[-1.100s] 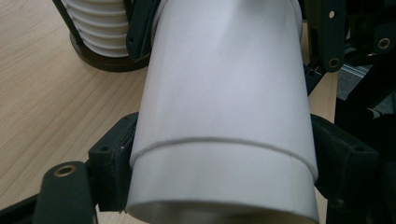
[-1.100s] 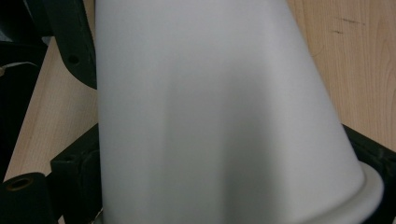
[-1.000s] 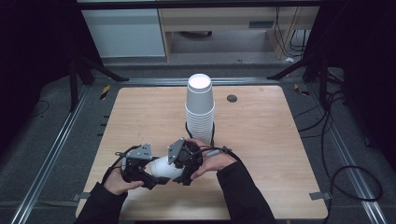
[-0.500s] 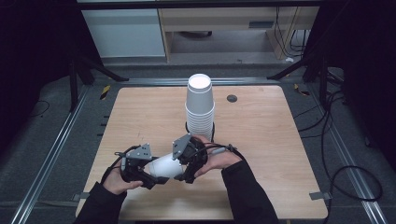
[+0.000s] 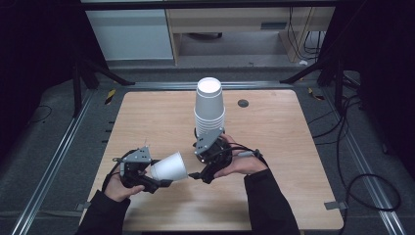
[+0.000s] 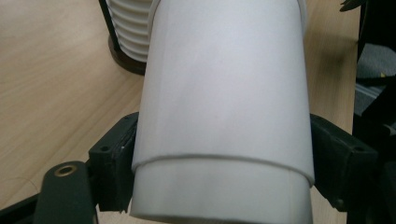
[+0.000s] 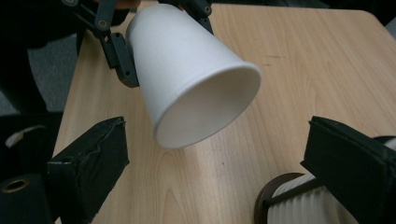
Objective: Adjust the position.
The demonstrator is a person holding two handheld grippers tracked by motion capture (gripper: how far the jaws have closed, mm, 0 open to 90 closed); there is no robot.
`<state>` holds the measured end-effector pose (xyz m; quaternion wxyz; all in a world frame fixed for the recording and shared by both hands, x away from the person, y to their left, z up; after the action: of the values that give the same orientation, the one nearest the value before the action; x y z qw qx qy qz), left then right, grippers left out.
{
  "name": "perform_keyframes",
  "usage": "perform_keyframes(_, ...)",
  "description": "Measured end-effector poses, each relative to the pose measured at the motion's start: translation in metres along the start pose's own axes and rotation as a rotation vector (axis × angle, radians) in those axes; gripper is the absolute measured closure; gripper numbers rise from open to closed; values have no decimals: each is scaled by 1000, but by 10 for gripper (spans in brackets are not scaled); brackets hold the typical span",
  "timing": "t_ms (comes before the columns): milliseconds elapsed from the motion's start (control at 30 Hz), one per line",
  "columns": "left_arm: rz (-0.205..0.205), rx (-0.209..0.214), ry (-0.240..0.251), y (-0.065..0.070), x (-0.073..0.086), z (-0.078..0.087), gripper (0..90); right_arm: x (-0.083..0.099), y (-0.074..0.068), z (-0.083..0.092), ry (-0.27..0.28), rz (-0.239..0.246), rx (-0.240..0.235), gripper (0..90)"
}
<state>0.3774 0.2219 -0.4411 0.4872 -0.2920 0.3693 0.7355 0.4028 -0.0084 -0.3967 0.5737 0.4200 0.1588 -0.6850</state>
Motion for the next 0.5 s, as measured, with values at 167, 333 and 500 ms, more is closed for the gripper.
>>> perform_keyframes(167,-19,40,110,3,-5,7,200,8,3,10,50,-73,20,62)
perform_keyframes(333,-47,64,150,9,-9,7,200,16,2,12,91,-129,13,58)
perform_keyframes(500,-72,95,165,15,-12,3,200,22,-3,11,152,-184,-21,58)
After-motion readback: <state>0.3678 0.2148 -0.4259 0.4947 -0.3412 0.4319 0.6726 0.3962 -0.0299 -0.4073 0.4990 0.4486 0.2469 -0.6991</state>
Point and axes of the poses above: each handheld gripper's, and its own axes: z roughly backward along the jaws, x roughly out of its underside, y roughly to its right, the point moved 3 cm from there along -z, roughly forward along the jaws, and after that the axes turned 13 degrees about x, right-handed, at the moved point
